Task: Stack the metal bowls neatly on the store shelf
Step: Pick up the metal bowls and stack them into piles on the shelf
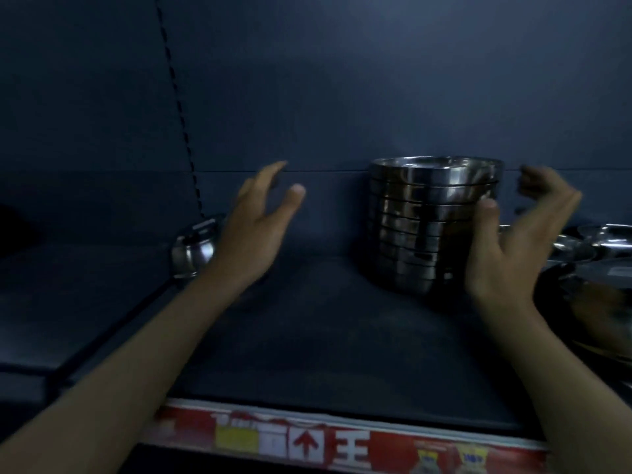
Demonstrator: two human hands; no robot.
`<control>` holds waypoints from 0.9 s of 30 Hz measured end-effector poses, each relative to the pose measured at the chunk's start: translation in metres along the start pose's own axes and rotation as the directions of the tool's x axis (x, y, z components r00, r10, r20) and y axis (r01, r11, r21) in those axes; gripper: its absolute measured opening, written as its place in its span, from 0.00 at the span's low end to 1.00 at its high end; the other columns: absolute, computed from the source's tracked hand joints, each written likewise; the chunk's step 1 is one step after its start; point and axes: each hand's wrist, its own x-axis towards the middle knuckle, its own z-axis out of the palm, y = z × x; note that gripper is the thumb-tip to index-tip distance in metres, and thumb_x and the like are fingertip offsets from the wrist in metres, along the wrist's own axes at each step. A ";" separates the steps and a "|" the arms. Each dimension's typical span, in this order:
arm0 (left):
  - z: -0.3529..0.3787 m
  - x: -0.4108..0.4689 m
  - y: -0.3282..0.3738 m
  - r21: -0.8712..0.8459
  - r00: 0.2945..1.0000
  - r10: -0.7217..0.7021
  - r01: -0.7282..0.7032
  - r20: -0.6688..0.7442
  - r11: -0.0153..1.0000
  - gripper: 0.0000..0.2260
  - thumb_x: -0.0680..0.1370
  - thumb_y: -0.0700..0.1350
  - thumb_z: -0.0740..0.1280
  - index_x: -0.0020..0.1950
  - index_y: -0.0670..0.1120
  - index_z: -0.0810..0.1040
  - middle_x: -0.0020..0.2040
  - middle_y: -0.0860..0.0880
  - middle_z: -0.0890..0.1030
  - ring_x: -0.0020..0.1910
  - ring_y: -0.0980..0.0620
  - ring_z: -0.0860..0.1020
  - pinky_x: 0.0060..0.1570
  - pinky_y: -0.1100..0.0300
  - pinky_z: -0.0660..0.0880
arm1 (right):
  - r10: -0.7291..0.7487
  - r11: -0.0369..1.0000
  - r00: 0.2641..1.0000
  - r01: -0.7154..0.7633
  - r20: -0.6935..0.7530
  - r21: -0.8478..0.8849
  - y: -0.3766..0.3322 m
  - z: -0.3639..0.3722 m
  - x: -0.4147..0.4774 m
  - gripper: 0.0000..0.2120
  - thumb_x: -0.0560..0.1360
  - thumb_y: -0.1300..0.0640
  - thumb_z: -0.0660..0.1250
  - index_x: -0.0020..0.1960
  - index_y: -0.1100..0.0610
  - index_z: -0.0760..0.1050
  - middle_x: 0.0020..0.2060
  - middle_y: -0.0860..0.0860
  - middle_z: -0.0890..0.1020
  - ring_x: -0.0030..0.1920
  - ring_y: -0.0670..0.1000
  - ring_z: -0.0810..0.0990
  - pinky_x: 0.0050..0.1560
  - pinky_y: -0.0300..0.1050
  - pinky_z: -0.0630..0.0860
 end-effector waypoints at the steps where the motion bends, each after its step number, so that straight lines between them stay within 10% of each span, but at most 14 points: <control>1: -0.022 -0.005 -0.013 0.030 0.999 -0.016 0.017 -0.051 0.999 0.23 0.76 0.62 0.61 0.70 0.58 0.70 0.68 0.51 0.73 0.67 0.55 0.72 0.66 0.57 0.68 | -0.029 0.999 1.000 0.029 -0.001 0.029 -0.004 0.000 0.000 0.18 0.77 0.62 0.62 0.65 0.68 0.67 0.57 0.52 0.68 0.59 0.58 0.71 0.63 0.48 0.68; 4: -0.074 -0.013 -0.054 0.084 0.966 -0.105 0.128 -0.236 0.988 0.15 0.80 0.53 0.63 0.65 0.52 0.75 0.63 0.47 0.77 0.62 0.50 0.76 0.64 0.57 0.70 | -0.136 0.986 0.990 0.131 0.043 0.101 -0.021 0.006 -0.002 0.14 0.76 0.64 0.60 0.61 0.66 0.68 0.55 0.43 0.64 0.57 0.54 0.68 0.61 0.38 0.64; 9: -0.096 -0.024 -0.106 0.048 0.885 -0.294 0.333 -0.361 0.942 0.14 0.79 0.52 0.63 0.62 0.49 0.75 0.61 0.46 0.78 0.59 0.48 0.76 0.63 0.55 0.70 | -0.212 0.972 0.949 0.180 0.234 0.152 -0.061 0.031 -0.014 0.11 0.77 0.66 0.61 0.58 0.68 0.70 0.54 0.49 0.70 0.54 0.58 0.71 0.57 0.48 0.68; 14: -0.088 -0.027 -0.109 0.048 0.872 -0.306 0.349 -0.382 0.936 0.15 0.81 0.50 0.62 0.66 0.46 0.72 0.64 0.44 0.74 0.62 0.47 0.74 0.67 0.52 0.68 | -0.072 0.978 0.898 -0.022 0.434 0.208 -0.114 0.082 -0.038 0.08 0.78 0.59 0.61 0.56 0.56 0.72 0.51 0.52 0.70 0.51 0.42 0.69 0.56 0.27 0.63; 19: -0.088 -0.030 -0.115 0.053 0.863 -0.363 0.405 -0.351 0.913 0.19 0.83 0.49 0.59 0.71 0.44 0.66 0.67 0.42 0.73 0.67 0.43 0.70 0.68 0.55 0.65 | 0.185 0.918 0.726 -0.368 0.662 0.147 -0.141 0.141 -0.077 0.08 0.81 0.54 0.61 0.59 0.54 0.71 0.54 0.50 0.68 0.47 0.46 0.74 0.47 0.24 0.65; 27: -0.083 -0.028 -0.117 0.059 0.843 -0.467 0.498 -0.266 0.865 0.23 0.84 0.56 0.54 0.76 0.46 0.63 0.75 0.45 0.69 0.73 0.46 0.67 0.65 0.62 0.60 | 0.281 0.904 0.553 -0.426 0.785 -0.024 -0.108 0.141 -0.103 0.14 0.79 0.59 0.64 0.65 0.57 0.71 0.57 0.53 0.70 0.57 0.54 0.76 0.64 0.51 0.72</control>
